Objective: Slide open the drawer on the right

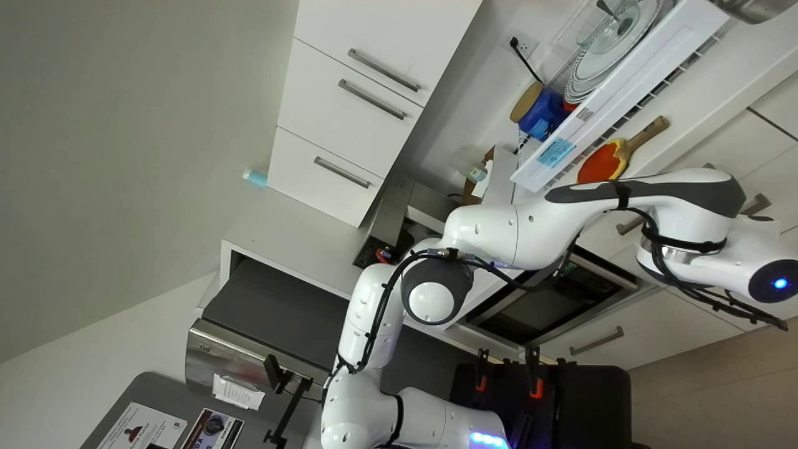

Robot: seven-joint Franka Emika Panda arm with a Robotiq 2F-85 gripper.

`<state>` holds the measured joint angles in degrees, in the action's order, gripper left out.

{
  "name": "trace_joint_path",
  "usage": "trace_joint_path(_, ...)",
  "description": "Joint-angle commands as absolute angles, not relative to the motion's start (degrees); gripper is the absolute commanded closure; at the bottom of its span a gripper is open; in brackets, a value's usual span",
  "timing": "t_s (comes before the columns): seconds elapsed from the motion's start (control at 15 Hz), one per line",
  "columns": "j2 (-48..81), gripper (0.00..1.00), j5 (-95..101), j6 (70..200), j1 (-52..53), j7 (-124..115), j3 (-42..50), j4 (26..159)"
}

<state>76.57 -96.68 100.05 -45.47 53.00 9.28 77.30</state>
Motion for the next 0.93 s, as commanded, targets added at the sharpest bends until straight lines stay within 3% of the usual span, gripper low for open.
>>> trace_joint_path(0.0,81.1,0.00,-99.5,101.9,-44.7,52.4,8.6,70.9)
trace_joint_path(0.27,84.2,0.00,-101.2,103.0,-44.1,52.5,7.9,67.0)
trace_joint_path(0.4,85.5,0.26,-102.0,103.2,-43.9,52.6,7.4,65.5)
trace_joint_path(0.87,84.2,0.79,-103.0,103.7,-43.4,53.3,6.5,67.3)
